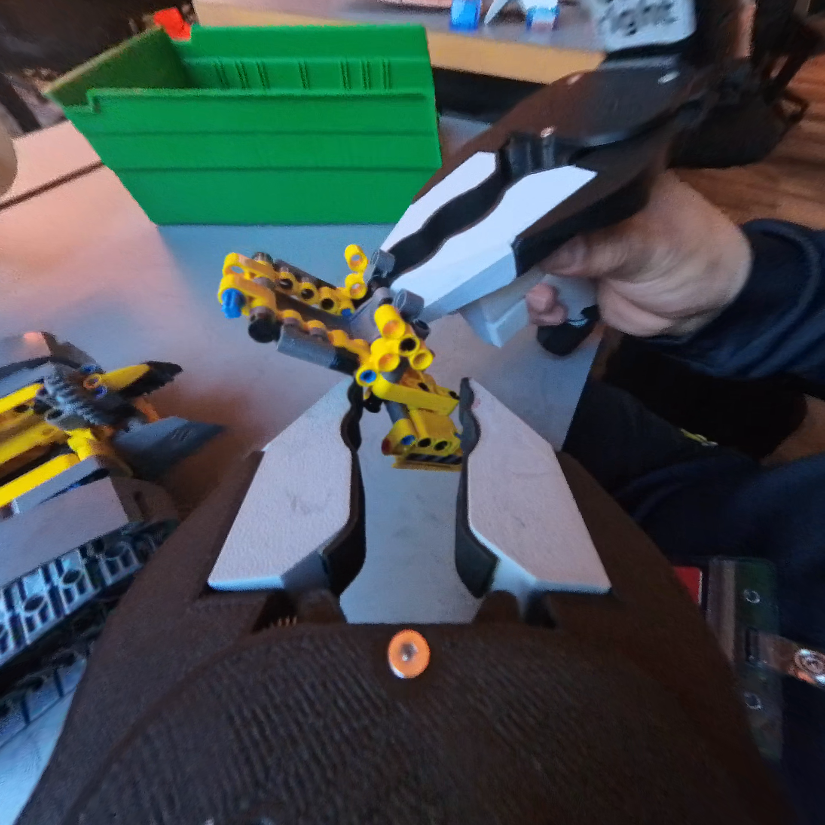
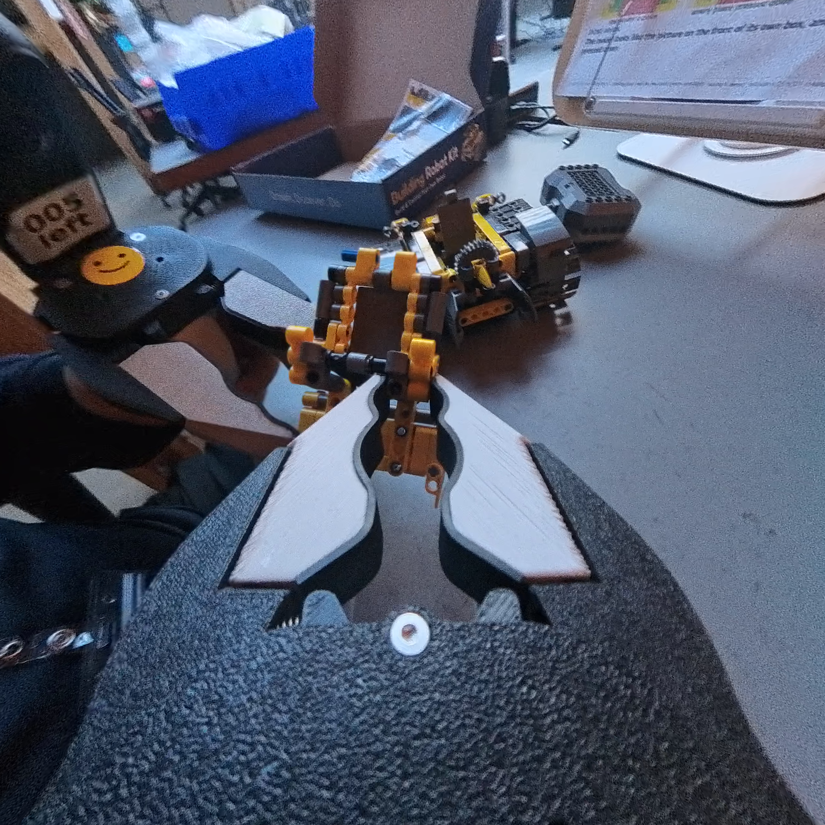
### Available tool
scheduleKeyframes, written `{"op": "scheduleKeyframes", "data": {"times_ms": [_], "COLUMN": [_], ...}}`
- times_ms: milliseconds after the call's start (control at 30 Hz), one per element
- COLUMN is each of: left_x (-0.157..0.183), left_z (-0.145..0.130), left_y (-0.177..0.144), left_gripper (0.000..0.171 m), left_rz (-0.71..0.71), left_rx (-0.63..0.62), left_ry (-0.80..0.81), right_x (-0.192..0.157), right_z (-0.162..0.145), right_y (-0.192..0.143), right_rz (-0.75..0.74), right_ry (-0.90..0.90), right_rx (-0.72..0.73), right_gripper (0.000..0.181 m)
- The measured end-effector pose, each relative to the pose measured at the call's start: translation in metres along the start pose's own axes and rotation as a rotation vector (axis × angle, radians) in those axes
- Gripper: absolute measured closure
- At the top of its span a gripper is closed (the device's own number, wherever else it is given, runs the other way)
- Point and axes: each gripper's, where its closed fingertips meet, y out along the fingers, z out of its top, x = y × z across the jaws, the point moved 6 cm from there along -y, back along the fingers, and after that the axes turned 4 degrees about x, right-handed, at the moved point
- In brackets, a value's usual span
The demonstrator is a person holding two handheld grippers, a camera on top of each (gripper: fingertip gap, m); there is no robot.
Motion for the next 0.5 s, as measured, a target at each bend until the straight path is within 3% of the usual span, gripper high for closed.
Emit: {"op": "scheduleKeyframes", "data": {"times_ms": [33, 67, 100, 267, 433, 500], "left_x": [-0.002, -0.005, -0.008, -0.006, -0.001, -0.001], "left_z": [-0.001, 0.001, 0.003, 0.004, 0.009, 0.013], "left_y": [0.000, -0.003, -0.007, -0.008, -0.011, -0.014], "left_gripper": [0.134, 0.152, 0.154, 0.152, 0.155, 0.162], "left_rz": [0.035, 0.083, 0.134, 0.221, 0.299, 0.347], "left_rx": [-0.004, 0.028, 0.065, 0.075, 0.023, 0.022], "left_ry": [-0.002, 0.014, 0.037, 0.093, 0.337, 0.431], "right_x": [-0.002, -0.004, -0.005, -0.009, -0.015, -0.011], "right_z": [-0.002, -0.003, -0.004, -0.001, 0.003, 0.009], "right_y": [0.002, 0.004, 0.005, 0.007, 0.008, 0.013], "right_rz": [-0.020, -0.042, -0.071, -0.121, -0.096, -0.042], "right_ry": [-0.027, -0.065, -0.103, -0.153, -0.169, -0.069], "right_rx": [-0.016, -0.037, -0.046, -0.043, -0.039, -0.046], "right_gripper": [0.167, 0.167, 0.166, 0.167, 0.167, 0.169]}}
